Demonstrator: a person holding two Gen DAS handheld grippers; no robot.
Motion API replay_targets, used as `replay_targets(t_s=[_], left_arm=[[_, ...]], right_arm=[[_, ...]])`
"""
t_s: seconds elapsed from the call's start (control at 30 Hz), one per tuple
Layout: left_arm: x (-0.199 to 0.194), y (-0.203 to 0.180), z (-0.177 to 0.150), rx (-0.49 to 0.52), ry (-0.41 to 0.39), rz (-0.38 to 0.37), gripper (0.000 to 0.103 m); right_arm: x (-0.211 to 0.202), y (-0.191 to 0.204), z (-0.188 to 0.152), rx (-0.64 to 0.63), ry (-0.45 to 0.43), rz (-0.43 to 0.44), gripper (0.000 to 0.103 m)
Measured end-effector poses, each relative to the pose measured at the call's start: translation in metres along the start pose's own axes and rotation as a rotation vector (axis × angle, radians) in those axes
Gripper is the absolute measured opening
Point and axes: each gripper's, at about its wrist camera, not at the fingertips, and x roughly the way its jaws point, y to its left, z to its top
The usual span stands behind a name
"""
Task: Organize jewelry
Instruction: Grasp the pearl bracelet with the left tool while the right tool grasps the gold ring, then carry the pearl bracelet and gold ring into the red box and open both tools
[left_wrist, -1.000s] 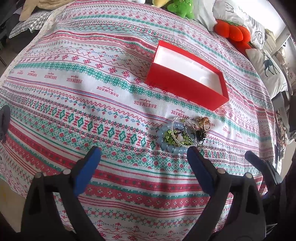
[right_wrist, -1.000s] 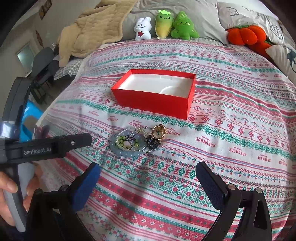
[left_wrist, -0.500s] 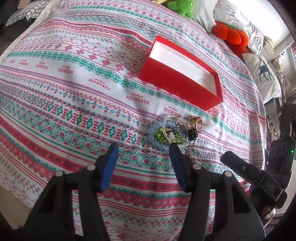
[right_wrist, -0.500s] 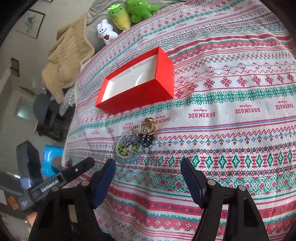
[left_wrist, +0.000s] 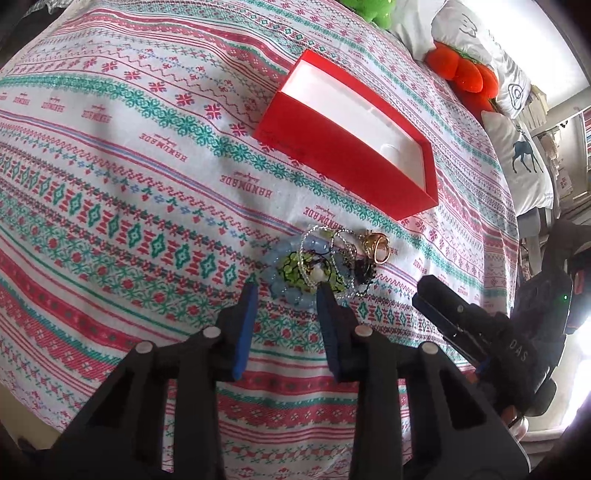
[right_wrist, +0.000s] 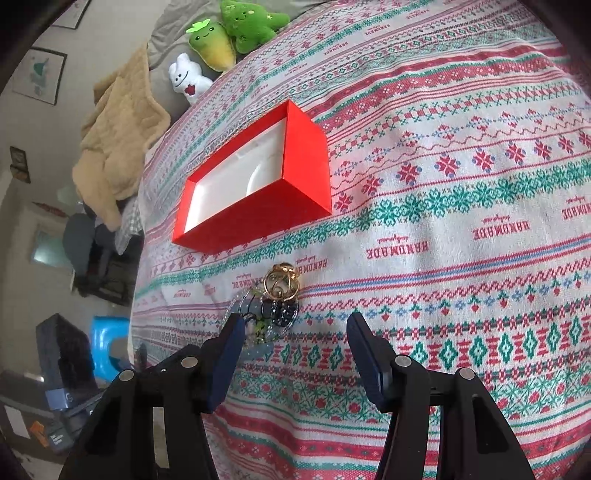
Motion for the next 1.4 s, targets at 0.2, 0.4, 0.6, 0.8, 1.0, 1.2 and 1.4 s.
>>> replay_targets(t_s=[0.2,0.4,0.6,0.8,1.0,1.2,1.4], left_arm=[[0.008,-0.006,0.005,0.009,-0.01,0.016,0.034],[0.017,-0.007,0.009,0.008,-0.003,0.017,0.025],[0.02,-0.008,0.014,0.016,-0.008,-0.002,0.022],[0.032,-0.012,0.016,0.006,0.012,-0.001,0.022],[0.035,-0.023,0.017,0.05,0.003,0.027,0.005],[0.021,-0.03,0.014,0.094,-0.028,0.014,0.005],[0.004,-0.03,0.012,0.124,-0.06,-0.019,0.005]], right_arm=[[0.021,0.022,0.008,-0.116,-0.006,-0.1,0.058],[0.033,0.034,0.013,-0.185,-0.024,-0.152,0.058],[0.042,0.043,0.011,-0.243,-0.023,-0.199,0.049],[0.049,0.047,0.01,-0.289,-0.032,-0.255,0.032],[0.045,0.054,0.009,-0.335,-0.06,-0.279,0.023],[0.03,0.05,0.01,-0.309,-0.085,-0.259,0.023],[0.02,0.053,0.008,-0.315,-0.103,-0.242,0.023]])
